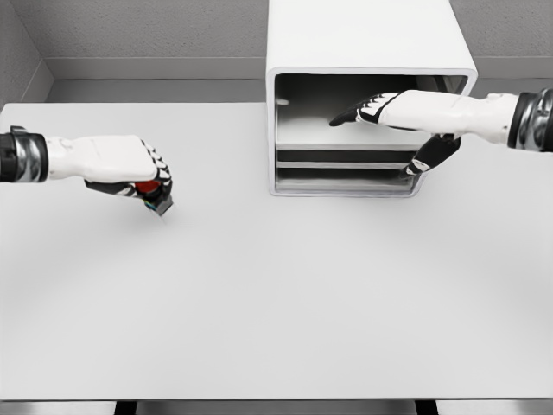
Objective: Slide open multi-storey tabletop storage cabinets and put open load switch and slide close multi-storey tabletop storage cabinets
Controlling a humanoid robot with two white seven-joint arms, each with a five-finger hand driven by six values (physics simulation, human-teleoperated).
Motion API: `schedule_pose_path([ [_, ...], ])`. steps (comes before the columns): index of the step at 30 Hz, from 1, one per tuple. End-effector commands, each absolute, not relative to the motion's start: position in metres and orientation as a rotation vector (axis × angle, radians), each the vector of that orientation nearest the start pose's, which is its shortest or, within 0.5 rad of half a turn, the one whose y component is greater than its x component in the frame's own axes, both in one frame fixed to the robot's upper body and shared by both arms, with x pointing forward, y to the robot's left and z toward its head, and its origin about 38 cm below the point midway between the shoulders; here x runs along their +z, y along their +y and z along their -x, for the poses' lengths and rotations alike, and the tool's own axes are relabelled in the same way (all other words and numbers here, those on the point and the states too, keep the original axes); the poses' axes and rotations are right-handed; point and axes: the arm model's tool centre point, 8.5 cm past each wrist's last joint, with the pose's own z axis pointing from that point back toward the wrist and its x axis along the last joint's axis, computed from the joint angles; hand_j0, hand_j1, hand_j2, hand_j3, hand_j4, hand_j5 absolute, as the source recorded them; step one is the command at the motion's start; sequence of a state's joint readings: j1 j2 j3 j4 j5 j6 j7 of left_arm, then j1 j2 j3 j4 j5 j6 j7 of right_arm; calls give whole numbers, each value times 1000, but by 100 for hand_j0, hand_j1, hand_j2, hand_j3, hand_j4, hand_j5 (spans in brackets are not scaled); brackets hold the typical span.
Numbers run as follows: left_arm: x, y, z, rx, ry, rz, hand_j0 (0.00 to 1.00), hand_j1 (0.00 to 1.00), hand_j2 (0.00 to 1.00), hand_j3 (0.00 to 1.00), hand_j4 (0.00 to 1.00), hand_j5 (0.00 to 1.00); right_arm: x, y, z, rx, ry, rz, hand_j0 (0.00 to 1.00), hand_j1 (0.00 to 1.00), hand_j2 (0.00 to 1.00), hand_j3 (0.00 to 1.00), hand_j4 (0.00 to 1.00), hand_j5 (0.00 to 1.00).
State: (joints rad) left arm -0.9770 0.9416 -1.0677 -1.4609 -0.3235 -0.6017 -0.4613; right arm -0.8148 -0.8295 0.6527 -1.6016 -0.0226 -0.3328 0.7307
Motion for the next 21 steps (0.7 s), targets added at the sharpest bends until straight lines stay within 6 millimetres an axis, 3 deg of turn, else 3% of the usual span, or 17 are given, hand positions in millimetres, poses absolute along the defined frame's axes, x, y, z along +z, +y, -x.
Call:
schedule_pose_path([
  [1, 224, 281, -439, 3133, 1719, 424, 51, 51, 51, 51, 51, 51, 253, -222, -454, 1833, -1442, 158, 100, 100, 100, 100, 100, 100],
  [4, 224, 281, -439, 3132, 1720, 422, 51, 51, 51, 51, 51, 51, 252, -215, -453, 1848, -1439, 148, 100, 100, 100, 100, 100, 100],
  [8, 224, 281, -439, 3132, 1720, 422, 51, 51, 51, 51, 51, 51, 253, -205, -430, 1904, -1475, 125, 100, 100, 100, 100, 100, 100],
  [15, 224, 281, -439, 3133, 1719, 424, 51, 51, 51, 51, 51, 51, 262, -212, -427, 1887, -1501, 141, 100, 100, 100, 100, 100, 100],
  [21, 224, 281, -439, 3132, 1720, 426, 51, 51, 51, 51, 51, 51, 249, -220, -418, 1910, -1477, 118, 100, 100, 100, 100, 100, 100],
])
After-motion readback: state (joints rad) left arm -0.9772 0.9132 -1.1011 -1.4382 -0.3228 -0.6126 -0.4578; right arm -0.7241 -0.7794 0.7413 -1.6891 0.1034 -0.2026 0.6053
